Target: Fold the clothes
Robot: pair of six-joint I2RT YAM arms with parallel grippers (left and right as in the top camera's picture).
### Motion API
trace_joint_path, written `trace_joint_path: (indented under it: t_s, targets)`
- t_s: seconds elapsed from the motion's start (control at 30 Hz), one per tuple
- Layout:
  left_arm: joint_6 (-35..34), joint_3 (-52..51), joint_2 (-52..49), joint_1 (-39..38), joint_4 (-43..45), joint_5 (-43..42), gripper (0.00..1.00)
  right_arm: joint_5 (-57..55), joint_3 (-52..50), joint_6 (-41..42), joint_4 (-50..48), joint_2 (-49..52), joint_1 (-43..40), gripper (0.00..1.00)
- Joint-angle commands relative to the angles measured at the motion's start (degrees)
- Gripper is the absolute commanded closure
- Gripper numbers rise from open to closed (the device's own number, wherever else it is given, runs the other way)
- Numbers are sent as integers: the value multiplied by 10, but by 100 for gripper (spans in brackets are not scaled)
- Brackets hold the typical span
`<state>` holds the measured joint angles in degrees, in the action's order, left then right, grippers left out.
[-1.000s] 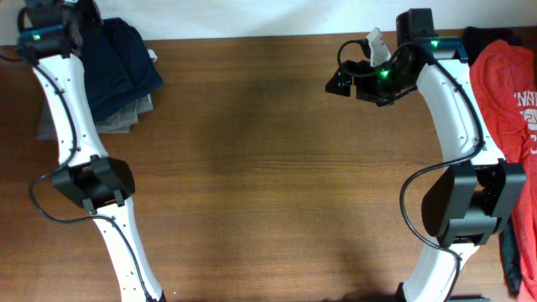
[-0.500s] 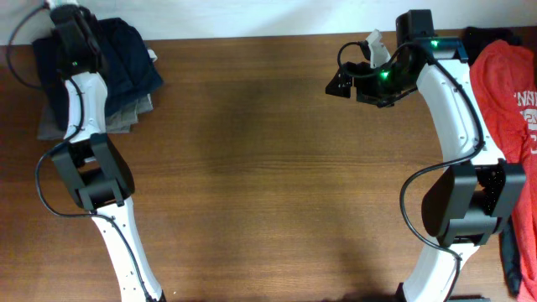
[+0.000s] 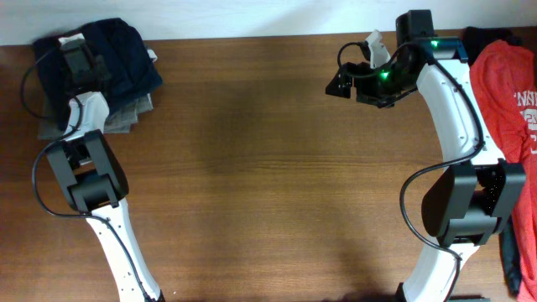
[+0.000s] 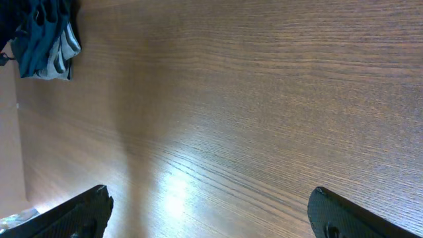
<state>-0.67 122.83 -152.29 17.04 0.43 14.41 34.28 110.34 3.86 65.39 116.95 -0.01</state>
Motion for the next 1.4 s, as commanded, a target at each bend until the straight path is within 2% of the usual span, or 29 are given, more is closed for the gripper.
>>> trace_joint_path:
  t_s: [0.0,0.23,0.37,0.73,0.97,1.13,1.37]
  targets:
    - [44,-9,16,7,23,11,89,-5,-3,-6,1,5,4,1]
    - [49,-9,85,-2,92,7,90,-5,-3,-7,0,5,4,1]
    - [49,-9,91,-1,115,-3,90,-5,-3,-7,0,5,4,1]
    - [49,-9,1,22,56,-2,90,-5,-3,-6,15,5,4,1]
    - [49,-9,-31,31,2,-2,85,-5,-3,-6,19,5,4,1]
    - [49,-9,2,25,14,-2,86,-5,-3,-6,17,5,4,1]
    - [48,-9,124,-12,16,-3,86,-5,-2,26,-13,4,4,1]
